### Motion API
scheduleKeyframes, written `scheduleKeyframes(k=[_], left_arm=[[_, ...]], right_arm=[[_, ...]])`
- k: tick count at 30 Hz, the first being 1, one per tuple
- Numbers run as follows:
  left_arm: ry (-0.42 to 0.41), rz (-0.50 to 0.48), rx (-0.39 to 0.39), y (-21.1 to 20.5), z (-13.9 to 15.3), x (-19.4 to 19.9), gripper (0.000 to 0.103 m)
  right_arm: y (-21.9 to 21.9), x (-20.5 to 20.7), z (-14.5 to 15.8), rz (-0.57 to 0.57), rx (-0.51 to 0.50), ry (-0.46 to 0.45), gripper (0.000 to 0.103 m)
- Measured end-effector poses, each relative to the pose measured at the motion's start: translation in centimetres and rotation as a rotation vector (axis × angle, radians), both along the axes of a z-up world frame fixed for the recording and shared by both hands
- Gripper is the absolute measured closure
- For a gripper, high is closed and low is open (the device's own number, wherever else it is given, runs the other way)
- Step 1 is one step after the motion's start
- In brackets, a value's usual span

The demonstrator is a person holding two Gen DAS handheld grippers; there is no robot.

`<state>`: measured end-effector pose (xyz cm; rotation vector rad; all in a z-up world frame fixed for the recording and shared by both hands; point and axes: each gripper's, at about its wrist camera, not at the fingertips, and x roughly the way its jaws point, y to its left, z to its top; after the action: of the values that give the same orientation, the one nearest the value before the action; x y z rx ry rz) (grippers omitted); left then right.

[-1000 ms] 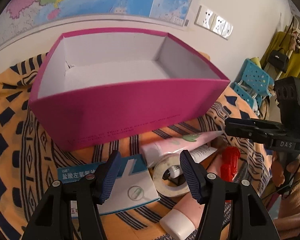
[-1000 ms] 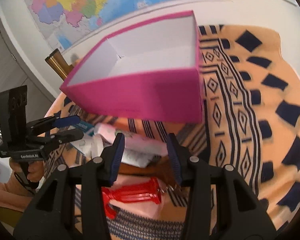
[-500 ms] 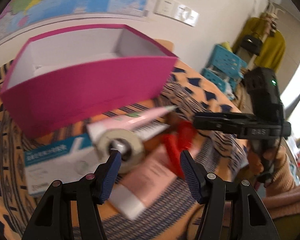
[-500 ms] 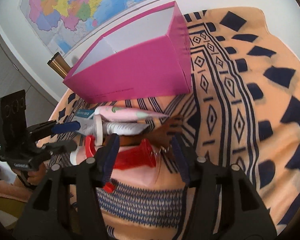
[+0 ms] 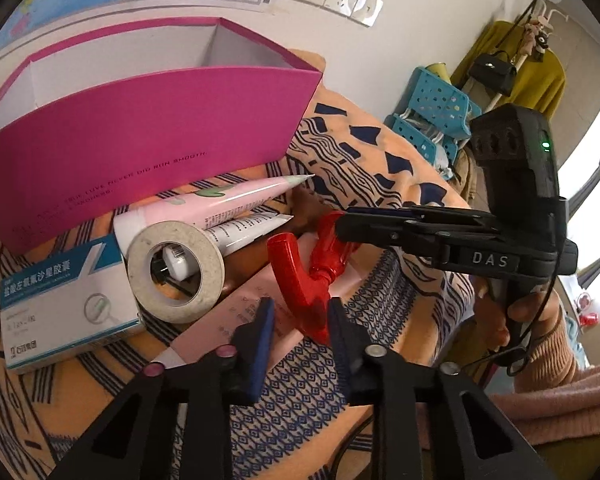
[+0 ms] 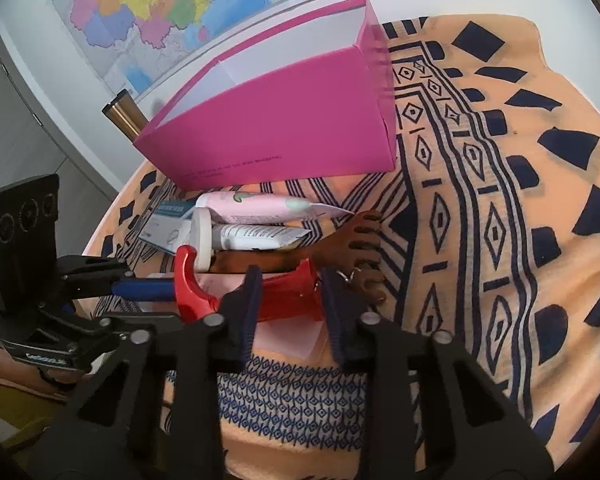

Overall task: Organize rigid objects
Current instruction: 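Grasp the red trigger sprayer head with the right gripper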

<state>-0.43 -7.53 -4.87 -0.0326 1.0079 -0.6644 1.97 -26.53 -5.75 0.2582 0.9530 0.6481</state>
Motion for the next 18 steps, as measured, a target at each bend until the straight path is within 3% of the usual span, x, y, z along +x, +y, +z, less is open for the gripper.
scheduleKeyframes(k=[6,18], left_arm=[[0.011,0.013,-0.008,-0.2,0.1,0.2,0.085],[-0.053,0.018,-0.037,-0.5,2.5,0.5,0.090]], right_arm=[[-0.6,-0.5,0.4,-0.021,-0.001,-0.021,0.090],[-0.1,-1.3,2.9,-0.002,0.018,-0.090,0.097]])
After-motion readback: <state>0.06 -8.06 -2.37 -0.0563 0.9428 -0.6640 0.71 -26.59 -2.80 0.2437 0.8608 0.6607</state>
